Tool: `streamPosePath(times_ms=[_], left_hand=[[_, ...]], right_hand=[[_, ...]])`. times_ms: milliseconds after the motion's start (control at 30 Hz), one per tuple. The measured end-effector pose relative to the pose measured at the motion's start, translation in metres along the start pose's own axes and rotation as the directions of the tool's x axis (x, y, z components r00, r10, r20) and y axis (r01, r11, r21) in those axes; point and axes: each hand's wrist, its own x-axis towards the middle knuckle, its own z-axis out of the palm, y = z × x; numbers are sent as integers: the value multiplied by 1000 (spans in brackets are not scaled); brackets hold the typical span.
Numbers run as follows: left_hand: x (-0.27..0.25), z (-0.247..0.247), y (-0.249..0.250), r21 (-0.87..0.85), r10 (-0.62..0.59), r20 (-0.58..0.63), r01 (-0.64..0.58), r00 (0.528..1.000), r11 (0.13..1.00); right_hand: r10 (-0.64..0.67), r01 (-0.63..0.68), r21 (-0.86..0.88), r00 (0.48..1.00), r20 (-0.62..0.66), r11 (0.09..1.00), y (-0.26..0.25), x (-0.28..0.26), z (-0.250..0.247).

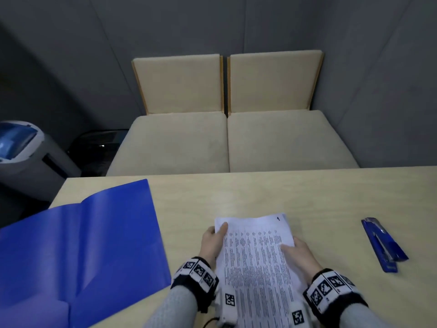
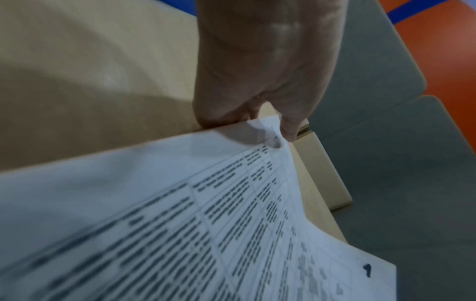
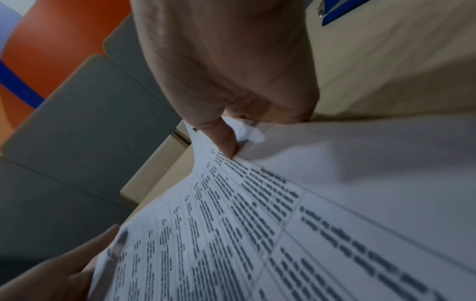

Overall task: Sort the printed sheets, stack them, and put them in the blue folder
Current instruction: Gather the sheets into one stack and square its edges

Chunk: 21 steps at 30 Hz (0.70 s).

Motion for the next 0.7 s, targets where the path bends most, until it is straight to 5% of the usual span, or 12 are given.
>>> streamPosePath(times_ms=[167,433,700], left_hand=[[15,9,9,154,143,-126,-123,982,980],[28,12,-6,256,250,-181,-200,951,946],[30,13,-9,178,217,-229,-179,949,968]], right_hand=[[84,-80,-83,995,47,993,-10,10,-6],[-80,56,-194,990,-118,979,-47,27,-2],[-103,38,-289,972,-212,957,-44,35,1]])
